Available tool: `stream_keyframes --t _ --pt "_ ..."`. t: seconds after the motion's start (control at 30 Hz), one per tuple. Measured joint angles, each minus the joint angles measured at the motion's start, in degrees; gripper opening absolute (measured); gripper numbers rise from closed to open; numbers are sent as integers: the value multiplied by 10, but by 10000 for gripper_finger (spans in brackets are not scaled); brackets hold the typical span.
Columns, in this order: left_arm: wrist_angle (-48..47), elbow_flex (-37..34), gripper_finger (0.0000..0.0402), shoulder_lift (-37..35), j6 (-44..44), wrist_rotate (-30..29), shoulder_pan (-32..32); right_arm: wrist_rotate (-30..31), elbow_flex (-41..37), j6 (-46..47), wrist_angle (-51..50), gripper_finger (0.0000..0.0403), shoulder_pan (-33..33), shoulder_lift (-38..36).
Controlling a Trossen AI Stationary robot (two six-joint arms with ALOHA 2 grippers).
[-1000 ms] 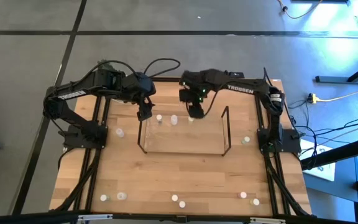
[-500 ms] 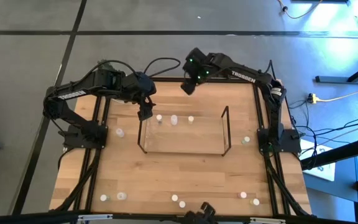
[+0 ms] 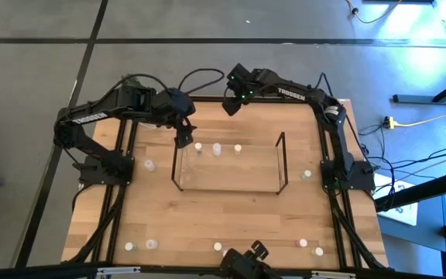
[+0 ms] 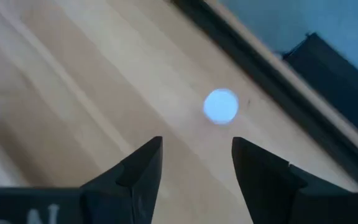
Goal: Pick and place medicine bottles onto shelf by color
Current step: Put the top pink pill bottle on the shelf
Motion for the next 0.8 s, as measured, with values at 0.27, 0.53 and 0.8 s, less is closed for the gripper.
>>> stream_keyframes --t 0.27,0.53,0.8 --pt "24 0 255 3 -9 -47 0 0 0 -1 8 194 0 0" --pt "25 0 255 6 -32 -111 0 0 0 -2 8 194 -1 0" --pt "24 0 255 6 -32 -107 0 0 0 0 10 194 -1 0"
